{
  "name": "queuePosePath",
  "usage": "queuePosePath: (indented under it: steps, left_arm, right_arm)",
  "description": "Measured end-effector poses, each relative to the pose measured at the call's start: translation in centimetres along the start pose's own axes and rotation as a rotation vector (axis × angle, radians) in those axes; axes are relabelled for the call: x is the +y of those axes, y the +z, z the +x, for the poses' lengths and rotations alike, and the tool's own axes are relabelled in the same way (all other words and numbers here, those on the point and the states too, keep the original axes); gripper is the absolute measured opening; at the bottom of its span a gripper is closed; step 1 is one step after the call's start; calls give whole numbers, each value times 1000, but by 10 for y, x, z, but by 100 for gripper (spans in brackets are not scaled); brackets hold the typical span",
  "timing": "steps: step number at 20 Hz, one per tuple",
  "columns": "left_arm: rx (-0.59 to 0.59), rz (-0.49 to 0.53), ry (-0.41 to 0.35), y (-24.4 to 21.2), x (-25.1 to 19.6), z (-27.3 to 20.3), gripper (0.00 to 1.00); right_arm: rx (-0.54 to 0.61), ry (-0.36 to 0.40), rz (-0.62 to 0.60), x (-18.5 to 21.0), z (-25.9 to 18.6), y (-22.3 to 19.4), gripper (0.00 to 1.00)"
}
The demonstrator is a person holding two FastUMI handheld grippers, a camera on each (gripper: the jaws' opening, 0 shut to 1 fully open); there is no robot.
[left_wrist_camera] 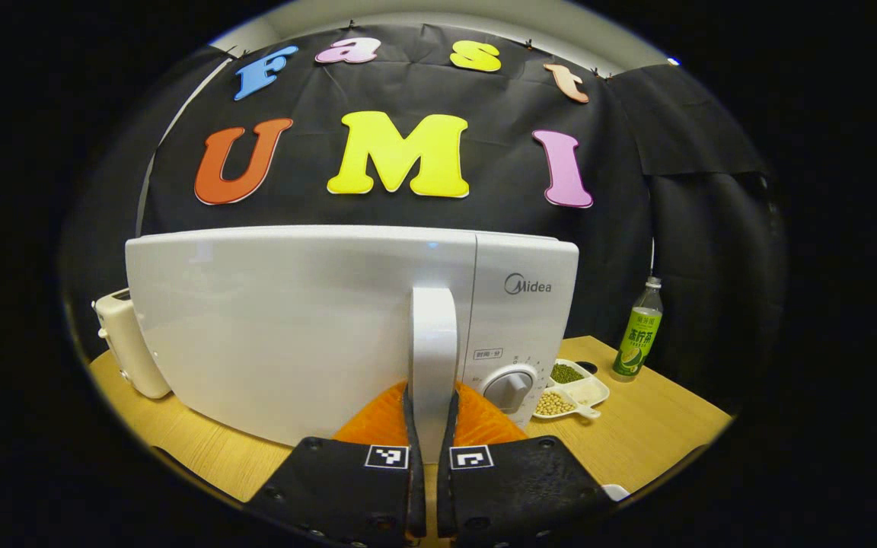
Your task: Open the microwave oven with the left hand, put the food in, and close the microwave oven.
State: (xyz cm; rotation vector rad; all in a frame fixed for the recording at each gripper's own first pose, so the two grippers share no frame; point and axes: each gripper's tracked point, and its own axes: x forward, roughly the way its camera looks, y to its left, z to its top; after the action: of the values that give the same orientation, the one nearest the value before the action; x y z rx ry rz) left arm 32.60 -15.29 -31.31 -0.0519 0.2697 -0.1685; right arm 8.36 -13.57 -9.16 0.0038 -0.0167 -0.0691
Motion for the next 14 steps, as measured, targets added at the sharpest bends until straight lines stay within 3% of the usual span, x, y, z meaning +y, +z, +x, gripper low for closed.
queuePosePath:
  steps: [2,3,6,7,8,9,14]
  left_arm:
    - [2,-1,2,0,-1,0,5]
    - [2,-6,1,0,-1,-1,5]
    - [7,-17,-4,-1,-1,-4,5]
    - [12,-22,3,0,-1,-7,5]
    - [-10,-22,14,2,0,-13,5]
    - [3,-13,17,-3,0,-17,5]
    - [11,-23,-45,-12,6,-69,5]
  right_arm:
    - [9,-2,7,-1,1,-4,90]
    - [13,-3,12,-2,1,-6,100]
    - [14,-7,23,-5,2,-8,100]
    - [15,-6,20,-5,3,-10,90]
    - [21,-3,10,-4,4,-13,90]
    - [25,-3,1,-3,5,-17,100]
    - [79,12,5,2,4,-35,100]
